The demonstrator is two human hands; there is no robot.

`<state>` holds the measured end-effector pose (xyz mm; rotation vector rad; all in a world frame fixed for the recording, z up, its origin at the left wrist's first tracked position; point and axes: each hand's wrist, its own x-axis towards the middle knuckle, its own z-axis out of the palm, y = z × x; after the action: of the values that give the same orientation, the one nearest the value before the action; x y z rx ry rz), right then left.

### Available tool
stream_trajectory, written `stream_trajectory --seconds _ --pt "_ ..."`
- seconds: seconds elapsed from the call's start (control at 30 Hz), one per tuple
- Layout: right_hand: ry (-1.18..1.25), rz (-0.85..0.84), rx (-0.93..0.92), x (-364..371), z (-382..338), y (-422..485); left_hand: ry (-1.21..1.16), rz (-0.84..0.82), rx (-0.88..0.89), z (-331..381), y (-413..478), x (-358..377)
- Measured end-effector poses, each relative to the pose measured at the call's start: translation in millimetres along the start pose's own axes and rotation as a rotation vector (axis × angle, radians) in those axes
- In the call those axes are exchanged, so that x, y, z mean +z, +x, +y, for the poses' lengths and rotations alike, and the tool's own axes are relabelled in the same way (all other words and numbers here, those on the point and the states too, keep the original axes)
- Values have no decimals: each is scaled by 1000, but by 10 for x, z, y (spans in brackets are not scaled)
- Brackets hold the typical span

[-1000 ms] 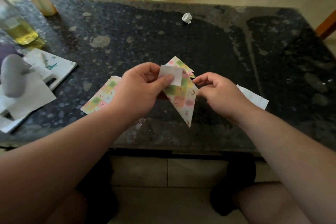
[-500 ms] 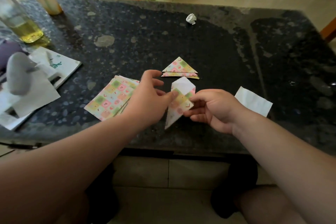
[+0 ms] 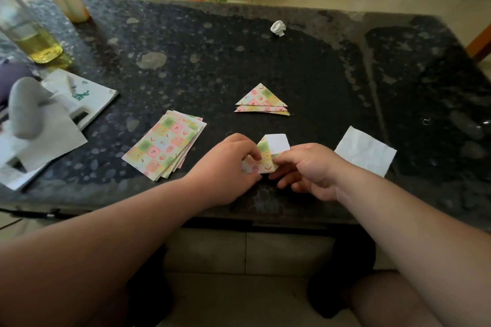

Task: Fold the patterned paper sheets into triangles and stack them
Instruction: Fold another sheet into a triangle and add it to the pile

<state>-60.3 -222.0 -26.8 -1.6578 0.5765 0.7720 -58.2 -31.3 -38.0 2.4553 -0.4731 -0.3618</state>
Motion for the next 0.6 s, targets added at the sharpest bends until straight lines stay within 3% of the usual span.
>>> stream_trajectory --seconds 0.13,0.3,0.6 --pt "-109 126 -60 -19 6 55 8 -48 -13 -2 -9 11" --pt "-165 140 -78 -23 39 74 -12 -61 -73 -6 -22 -7" --pt "107 27 -25 -74 30 103 -168 -52 -198 -42 -4 -143"
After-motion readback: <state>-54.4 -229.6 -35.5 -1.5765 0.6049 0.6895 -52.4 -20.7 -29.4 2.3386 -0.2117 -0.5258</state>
